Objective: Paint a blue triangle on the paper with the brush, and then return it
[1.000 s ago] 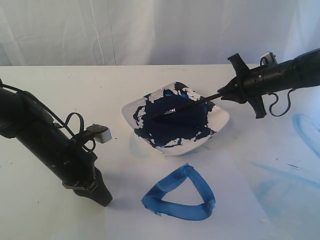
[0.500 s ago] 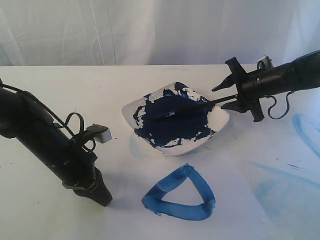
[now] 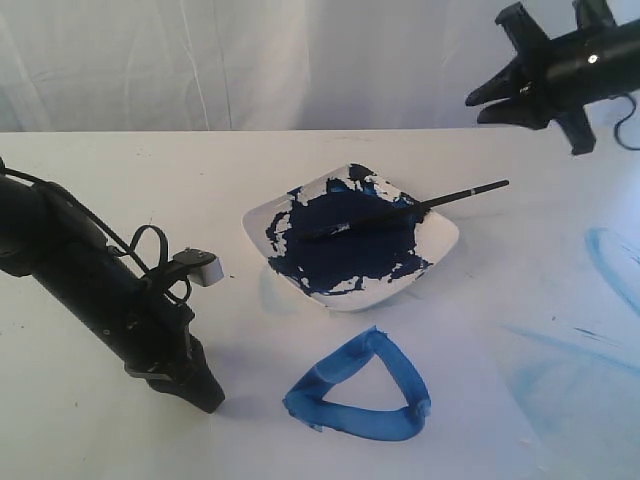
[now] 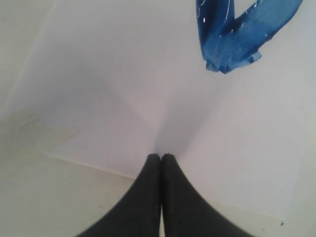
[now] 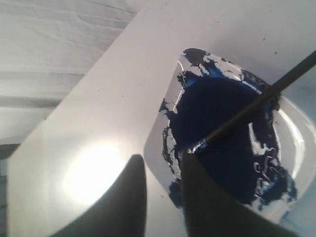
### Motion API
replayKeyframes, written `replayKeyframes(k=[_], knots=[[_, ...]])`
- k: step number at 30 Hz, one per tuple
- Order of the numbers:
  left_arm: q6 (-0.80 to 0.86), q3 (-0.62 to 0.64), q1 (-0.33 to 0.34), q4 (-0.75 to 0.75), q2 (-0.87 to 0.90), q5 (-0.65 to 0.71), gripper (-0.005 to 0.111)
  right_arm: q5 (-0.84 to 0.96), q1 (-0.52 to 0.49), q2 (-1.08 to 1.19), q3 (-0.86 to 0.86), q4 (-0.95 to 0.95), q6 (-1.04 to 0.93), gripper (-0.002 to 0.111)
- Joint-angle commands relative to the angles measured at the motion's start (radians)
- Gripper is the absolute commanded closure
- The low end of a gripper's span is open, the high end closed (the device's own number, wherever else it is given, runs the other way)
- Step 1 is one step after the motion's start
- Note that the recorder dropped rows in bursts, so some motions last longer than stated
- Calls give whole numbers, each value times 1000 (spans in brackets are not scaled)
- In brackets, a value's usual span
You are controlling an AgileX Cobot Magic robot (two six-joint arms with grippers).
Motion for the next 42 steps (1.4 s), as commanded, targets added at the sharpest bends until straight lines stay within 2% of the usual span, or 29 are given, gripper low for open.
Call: replayKeyframes(k=[1,7,11,18,28,31,33,37,40,42], knots=[[-5,-3,-5,-9,2,16,107,8,3,-196,5,-296,28,108],[-5,-3,-5,-9,2,16,107,-73,3,-559,141,-679,30,108],[-5,-3,-5,-9,2,16,107,-267,3,-846,372,-733,18,108],[-5,-3,-5,-9,2,16,107,-272,3,-1133,628,-733,-55,108],[-5,-3,-5,-9,2,11,107,-198,3,-1261,664,-733,-48,108],[-65,-15,3,63,-7,28,107,-198,3,-1273,664,-733,-48,108],[-198,-44,21,157,-39,85,107,-198,3,-1275,664,-733,-48,108],[-332,-124,78,283,-146,279,107,-198,3,-1275,664,-733,-48,108],[-358,-152,138,233,-271,375,107,-198,3,-1275,664,-733,-48,108],[-358,-154,183,177,-373,393,107,-198,3,-1275,664,-733,-48,108]])
